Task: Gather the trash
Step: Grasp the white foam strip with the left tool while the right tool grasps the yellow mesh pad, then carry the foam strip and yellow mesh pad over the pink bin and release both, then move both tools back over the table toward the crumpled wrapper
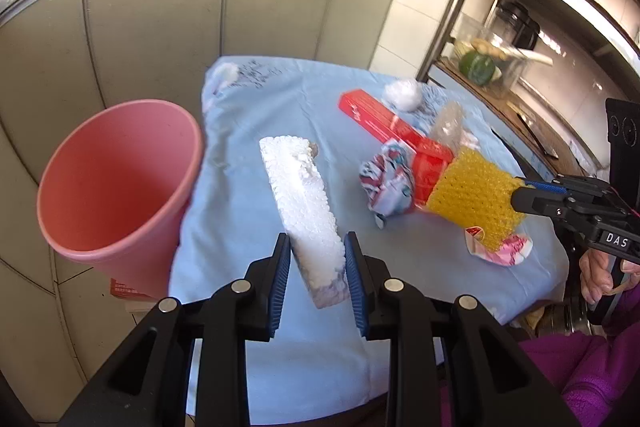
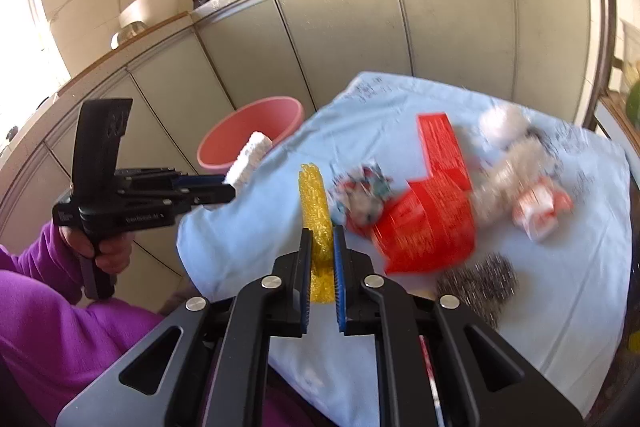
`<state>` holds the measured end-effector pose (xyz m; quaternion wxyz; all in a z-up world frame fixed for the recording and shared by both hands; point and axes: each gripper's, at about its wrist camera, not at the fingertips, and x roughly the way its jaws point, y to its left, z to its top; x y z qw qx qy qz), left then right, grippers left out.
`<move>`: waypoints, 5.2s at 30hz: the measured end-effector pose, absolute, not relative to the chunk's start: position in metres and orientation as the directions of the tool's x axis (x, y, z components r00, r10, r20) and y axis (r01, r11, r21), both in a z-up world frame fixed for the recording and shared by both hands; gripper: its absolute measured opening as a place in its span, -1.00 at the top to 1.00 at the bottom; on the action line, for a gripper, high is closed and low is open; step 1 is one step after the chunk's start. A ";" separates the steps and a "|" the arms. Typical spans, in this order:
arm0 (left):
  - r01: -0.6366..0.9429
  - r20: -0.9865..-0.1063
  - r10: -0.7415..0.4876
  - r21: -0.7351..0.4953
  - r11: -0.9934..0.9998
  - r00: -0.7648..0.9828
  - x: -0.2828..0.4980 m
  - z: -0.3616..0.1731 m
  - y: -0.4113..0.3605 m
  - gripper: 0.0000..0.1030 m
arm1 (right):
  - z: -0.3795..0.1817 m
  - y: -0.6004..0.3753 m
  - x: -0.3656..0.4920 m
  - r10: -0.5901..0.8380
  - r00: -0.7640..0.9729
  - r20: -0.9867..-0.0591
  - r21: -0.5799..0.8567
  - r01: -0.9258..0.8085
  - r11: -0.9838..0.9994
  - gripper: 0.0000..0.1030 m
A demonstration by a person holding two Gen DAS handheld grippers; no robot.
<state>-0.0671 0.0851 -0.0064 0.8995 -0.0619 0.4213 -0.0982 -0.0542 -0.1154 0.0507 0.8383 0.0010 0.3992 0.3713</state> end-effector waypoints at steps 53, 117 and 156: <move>-0.488 -0.769 0.183 -0.186 0.853 0.613 -0.018 -0.077 0.257 0.47 | -0.020 0.166 0.062 0.580 0.351 -0.735 0.238 -0.668 0.705 0.80; -0.319 -0.684 0.113 -0.182 0.930 0.720 -0.044 -0.002 0.182 0.24 | 0.045 0.052 0.007 0.646 0.399 -0.651 0.249 -0.692 0.678 0.40; 0.232 -0.748 -0.273 -0.163 0.959 0.605 -0.011 -0.022 0.001 0.24 | 0.014 -0.133 -0.042 0.469 0.532 -0.705 0.248 -0.435 0.866 0.40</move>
